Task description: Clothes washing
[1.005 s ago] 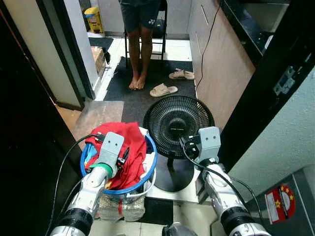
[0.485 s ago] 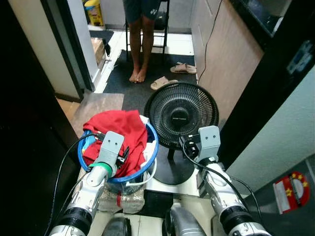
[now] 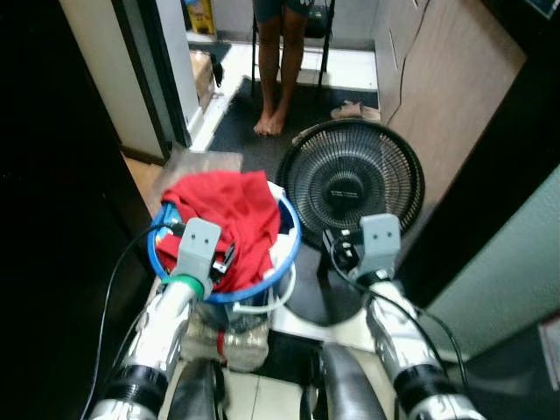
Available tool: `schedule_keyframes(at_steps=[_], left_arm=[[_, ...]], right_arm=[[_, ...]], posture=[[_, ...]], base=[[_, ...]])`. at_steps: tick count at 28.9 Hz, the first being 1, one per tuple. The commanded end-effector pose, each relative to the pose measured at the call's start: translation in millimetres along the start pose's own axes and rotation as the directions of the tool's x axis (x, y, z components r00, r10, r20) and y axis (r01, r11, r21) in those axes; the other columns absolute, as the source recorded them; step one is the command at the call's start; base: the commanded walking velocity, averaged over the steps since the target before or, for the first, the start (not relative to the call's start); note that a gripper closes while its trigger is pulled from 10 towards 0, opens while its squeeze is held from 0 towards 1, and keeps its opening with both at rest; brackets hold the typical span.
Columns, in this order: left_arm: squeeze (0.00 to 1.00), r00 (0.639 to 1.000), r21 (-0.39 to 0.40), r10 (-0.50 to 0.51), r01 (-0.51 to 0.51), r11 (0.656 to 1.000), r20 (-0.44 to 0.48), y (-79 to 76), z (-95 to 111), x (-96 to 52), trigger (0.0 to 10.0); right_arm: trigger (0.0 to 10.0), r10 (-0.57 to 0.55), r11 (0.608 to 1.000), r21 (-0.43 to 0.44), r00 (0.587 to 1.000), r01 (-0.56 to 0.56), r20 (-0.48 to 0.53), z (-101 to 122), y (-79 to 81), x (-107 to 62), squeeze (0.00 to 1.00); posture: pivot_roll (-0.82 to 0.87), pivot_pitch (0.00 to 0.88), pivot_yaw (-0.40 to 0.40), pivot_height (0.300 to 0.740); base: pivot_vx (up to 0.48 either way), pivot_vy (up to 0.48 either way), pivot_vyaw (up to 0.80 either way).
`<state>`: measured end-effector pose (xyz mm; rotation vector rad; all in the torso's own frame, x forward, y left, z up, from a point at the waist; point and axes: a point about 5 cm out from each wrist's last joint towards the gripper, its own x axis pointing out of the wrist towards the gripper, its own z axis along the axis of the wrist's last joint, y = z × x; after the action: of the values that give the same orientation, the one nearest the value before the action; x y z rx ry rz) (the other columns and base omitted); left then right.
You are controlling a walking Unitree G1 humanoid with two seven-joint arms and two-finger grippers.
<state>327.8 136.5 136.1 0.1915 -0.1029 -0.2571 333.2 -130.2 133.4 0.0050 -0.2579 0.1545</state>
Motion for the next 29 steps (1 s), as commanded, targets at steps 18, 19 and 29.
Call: schedule_keyframes(at_steps=[18,19,29], left_arm=[[0.0,0.981,0.045,-0.046,0.039,0.998,0.189,-3.2,67.0,7.0,10.0],[0.0,0.981,0.045,-0.046,0.039,0.998,0.189,-3.2,67.0,7.0,10.0],[0.0,0.937,-0.042,0.142,-0.164,0.986,-0.319,40.0,7.6,20.4,10.0]], right_arm=[[10.0,0.063,0.998,-0.008,0.968,-0.063,0.241,68.5,14.5,22.0,0.0],[10.0,0.063,0.998,-0.008,0.968,-0.063,0.241,68.5,14.5,22.0,0.0],[10.0,0.069,0.998,-0.01,0.997,-0.068,0.025,30.1,13.8,17.9,0.0]], posture=[[-0.04,0.0,0.039,0.535],[-0.04,0.0,0.039,0.535],[-0.03,0.0,0.029,0.535]], base=[[0.0,0.0,0.0],[0.0,0.0,0.0],[0.0,0.0,0.0]])
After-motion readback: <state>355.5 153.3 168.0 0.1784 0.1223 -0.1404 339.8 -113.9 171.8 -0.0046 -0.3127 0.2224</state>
